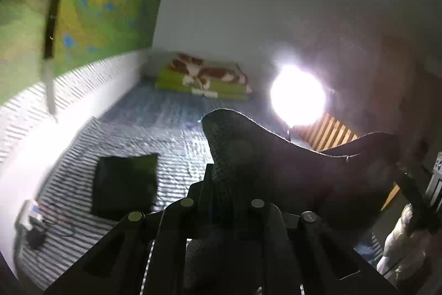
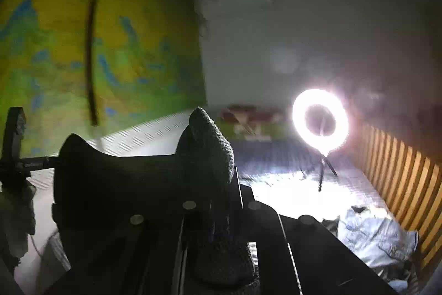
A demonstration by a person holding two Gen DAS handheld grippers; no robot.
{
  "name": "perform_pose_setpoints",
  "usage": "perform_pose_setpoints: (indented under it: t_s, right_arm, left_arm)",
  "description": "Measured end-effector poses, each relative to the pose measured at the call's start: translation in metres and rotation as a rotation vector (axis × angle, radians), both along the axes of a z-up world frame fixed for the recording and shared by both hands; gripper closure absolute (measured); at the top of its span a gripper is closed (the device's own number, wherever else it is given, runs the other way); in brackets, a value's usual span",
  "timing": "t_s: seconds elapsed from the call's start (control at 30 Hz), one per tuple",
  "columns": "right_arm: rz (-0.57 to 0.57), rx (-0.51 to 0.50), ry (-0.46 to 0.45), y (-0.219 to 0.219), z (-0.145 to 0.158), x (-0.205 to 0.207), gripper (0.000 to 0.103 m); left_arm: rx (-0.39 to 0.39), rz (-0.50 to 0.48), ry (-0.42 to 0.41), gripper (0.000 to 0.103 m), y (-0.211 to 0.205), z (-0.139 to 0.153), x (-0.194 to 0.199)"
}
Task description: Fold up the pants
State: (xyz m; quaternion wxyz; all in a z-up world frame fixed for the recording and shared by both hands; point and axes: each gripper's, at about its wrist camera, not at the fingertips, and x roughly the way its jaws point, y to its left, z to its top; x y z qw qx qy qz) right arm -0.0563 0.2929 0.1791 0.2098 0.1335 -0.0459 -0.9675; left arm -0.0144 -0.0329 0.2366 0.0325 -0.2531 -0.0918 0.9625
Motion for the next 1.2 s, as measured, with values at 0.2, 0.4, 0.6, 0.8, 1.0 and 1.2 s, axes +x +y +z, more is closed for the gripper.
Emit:
perform_pose_setpoints:
  t_s: [0.2,0.4,0.6,0.8,1.0,1.2]
  right_arm:
    - [-0.093,0.098,-0.209,-0.010,-0.089,-0.137,0.085]
    - [-0.134,0.064,-0.534,0.021,-0.193,-0.247,0.075]
    - [-0.128,0.023,-0.697,0.049,-0.263,-0.281,0.072]
    - [-0.061,-0.015,-0.746,0.075,-0.283,-0.240,0.072]
    - [0.000,-0.087,-0.758,0.106,-0.285,-0.148,0.072]
    - [0.074,-0.078,-0.731,0.113,-0.284,-0.063,0.065]
  left_arm:
    - [-0.112,0.019,-0.194,0.081,0.009,-0.107,-0.171]
    - [-0.088,0.181,-0.475,0.071,-0.033,-0.244,-0.281]
    - [0.024,0.111,-0.540,0.047,-0.047,-0.292,-0.280]
    - [-0.014,0.068,-0.535,0.045,-0.057,-0.301,-0.207]
    - [-0.013,0.032,-0.493,0.044,-0.051,-0.270,-0.103]
    - [-0.027,-0.130,-0.469,0.044,0.016,-0.254,-0.016]
